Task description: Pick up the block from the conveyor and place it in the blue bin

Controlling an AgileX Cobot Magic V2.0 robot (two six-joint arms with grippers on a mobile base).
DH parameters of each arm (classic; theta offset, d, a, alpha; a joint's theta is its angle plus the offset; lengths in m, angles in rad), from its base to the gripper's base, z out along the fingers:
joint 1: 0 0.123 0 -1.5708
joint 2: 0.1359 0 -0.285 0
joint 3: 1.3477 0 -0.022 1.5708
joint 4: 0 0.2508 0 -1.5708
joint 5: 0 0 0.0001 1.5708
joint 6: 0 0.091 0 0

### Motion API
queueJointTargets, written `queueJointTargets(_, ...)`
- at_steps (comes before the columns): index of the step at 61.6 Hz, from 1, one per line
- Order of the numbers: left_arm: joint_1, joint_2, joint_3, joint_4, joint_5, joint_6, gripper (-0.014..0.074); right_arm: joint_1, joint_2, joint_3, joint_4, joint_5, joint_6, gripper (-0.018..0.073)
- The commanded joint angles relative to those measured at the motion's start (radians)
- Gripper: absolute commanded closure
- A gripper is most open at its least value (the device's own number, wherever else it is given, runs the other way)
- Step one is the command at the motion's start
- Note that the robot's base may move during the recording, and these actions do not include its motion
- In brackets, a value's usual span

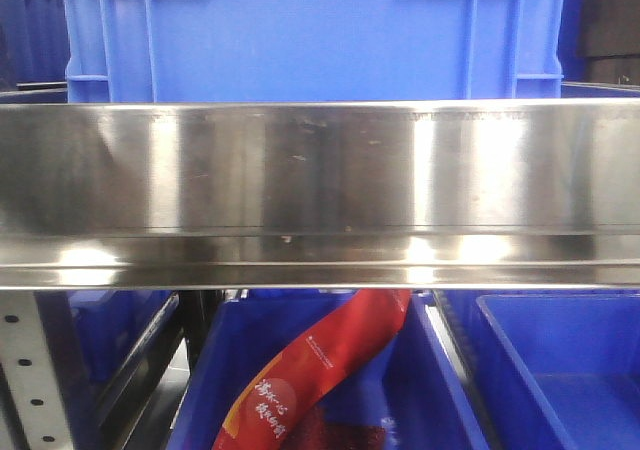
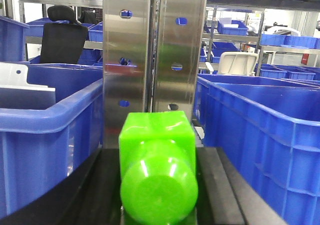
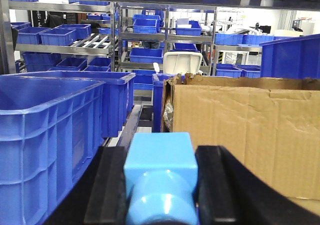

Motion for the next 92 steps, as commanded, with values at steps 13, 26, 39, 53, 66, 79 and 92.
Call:
queueJointTargets(13,0.004,-0.004,-0.001,-0.007,-0.018,-0.001,0.0707,0.002,-0.003,-0.007,-0.008,-0.024,-0.006,0.0721)
queueJointTargets(26,0.004,-0.004,-0.001,-0.007,-0.018,-0.001,0.0707,0.002,-0.003,-0.007,-0.008,-0.024,-0.006,0.0721)
queueJointTargets(39,0.004,-0.004,-0.001,-0.007,-0.018,-0.001,0.0707,0.002,-0.003,-0.007,-0.004,-0.065,0.0,0.0721)
queueJointTargets(53,-0.027,0.057,-0.085,-0.001,-0.014,0.028,0.0707,0.021,0.023,-0.036,0.008,-0.136,0.0,0.0721)
queueJointTargets(66,-0.173,0.22,-0.207,0.0,-0.012,0.06,0.0707,0.07,0.153,-0.139,0.008,-0.133,0.0,0.0721)
queueJointTargets(79,-0.332,0.44,-0.334,0.0,-0.017,0.079,0.0707,0.177,0.362,-0.268,0.008,-0.142,0.0,0.0721)
queueJointTargets(92,-0.43,0.661,-0.494,0.0,-0.017,0.079,0.0707,0.328,0.589,-0.421,0.014,-0.143,0.0,0.0721)
